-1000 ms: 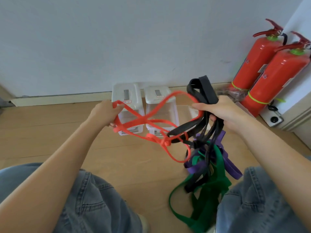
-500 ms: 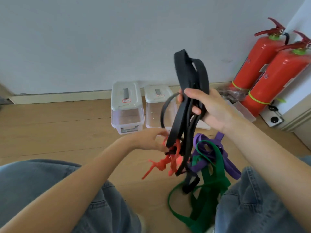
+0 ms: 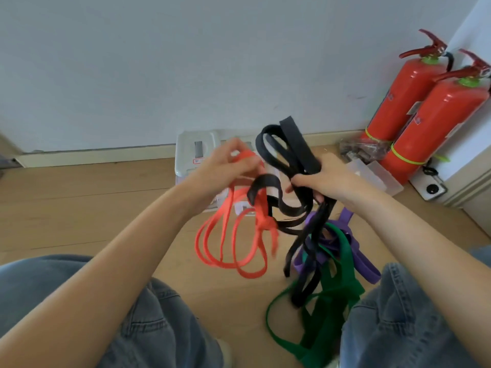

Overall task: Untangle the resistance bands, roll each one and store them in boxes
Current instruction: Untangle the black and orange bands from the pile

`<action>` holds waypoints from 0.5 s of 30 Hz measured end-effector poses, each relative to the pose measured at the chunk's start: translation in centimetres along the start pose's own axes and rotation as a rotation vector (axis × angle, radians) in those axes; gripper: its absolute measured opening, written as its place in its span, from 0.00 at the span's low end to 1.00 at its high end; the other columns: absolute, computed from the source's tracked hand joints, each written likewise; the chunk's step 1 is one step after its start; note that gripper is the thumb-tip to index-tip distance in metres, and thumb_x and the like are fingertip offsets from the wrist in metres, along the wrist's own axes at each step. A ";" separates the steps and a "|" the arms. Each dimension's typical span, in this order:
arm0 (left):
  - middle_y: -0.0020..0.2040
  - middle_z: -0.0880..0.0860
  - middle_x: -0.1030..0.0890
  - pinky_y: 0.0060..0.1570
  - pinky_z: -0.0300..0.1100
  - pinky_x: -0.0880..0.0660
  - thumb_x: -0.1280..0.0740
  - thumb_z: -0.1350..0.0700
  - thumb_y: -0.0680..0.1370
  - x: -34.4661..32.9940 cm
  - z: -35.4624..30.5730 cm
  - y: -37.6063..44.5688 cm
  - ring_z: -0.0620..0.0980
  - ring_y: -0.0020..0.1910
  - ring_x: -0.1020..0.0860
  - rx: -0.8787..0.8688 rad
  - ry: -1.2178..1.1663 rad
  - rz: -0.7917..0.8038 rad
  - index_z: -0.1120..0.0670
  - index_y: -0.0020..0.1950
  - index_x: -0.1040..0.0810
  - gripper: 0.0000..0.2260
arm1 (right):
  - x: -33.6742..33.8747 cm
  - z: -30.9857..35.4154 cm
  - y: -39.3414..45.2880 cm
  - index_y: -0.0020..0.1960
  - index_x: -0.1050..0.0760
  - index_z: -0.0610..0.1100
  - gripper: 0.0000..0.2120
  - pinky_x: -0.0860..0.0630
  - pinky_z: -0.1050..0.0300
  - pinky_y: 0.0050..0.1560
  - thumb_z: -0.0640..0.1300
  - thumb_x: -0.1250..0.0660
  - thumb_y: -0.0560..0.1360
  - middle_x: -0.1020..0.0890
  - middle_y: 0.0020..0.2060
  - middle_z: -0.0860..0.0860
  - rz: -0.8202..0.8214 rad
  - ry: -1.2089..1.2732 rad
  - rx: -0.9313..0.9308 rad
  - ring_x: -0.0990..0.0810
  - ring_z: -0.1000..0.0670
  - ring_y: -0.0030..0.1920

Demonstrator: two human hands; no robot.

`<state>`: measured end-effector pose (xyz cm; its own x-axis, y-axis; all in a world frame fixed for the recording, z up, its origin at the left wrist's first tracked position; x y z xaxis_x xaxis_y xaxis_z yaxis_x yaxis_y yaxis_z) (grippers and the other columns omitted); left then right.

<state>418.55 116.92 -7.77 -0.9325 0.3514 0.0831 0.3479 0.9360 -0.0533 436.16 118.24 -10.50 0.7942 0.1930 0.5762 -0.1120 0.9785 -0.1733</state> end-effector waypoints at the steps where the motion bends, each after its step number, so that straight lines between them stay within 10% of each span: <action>1: 0.37 0.54 0.19 0.42 0.38 0.21 0.38 0.60 0.79 0.7 -0.5 0.0 0.49 0.36 0.19 -0.009 -0.082 -0.069 0.56 0.42 0.31 0.06 | -0.3 -0.4 0.0 0.38 0.23 0.45 0.03 0.31 0.66 0.24 0.42 0.30 0.68 0.22 0.21 0.52 0.024 -0.073 -0.005 0.29 0.56 0.18; 6: 0.30 0.51 0.27 0.25 0.35 0.34 0.41 0.58 0.80 6.8 -1.6 -0.1 0.43 0.22 0.31 -0.057 -0.408 -0.428 0.55 0.42 0.33 0.08 | 0.2 -3.6 0.4 0.36 0.32 0.49 0.10 0.32 0.62 0.29 0.43 0.31 0.72 0.24 0.31 0.51 -0.039 -0.419 -0.077 0.26 0.54 0.30; 10: 0.33 0.52 0.26 0.20 0.30 0.39 0.37 0.56 0.78 8.5 0.3 0.4 0.42 0.21 0.33 0.104 0.183 -0.399 0.54 0.43 0.32 0.06 | 0.7 -4.1 0.3 0.36 0.29 0.43 0.09 0.34 0.61 0.27 0.41 0.34 0.74 0.28 0.20 0.54 -0.163 0.101 -0.143 0.31 0.55 0.21; 15: 0.71 0.54 0.34 0.62 0.43 0.34 0.35 0.51 0.77 3.6 8.1 0.1 0.53 0.67 0.32 0.420 1.162 0.196 0.54 0.74 0.44 0.30 | -1.1 1.5 -0.6 0.38 0.24 0.42 0.09 0.33 0.61 0.25 0.36 0.38 0.75 0.27 0.25 0.43 -0.028 0.406 0.119 0.32 0.52 0.22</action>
<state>414.46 118.09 -15.56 -0.1576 0.4947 0.8546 0.2141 0.8620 -0.4595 434.43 117.53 -9.85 0.9659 0.1454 0.2142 -0.1366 0.9891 -0.0553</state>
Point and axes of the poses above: each hand's wrist, its own y-axis towards the middle knuckle, its own x-axis out of the back of the hand, z = x × y, the point moved 7 cm from there along y, towards the middle knuckle
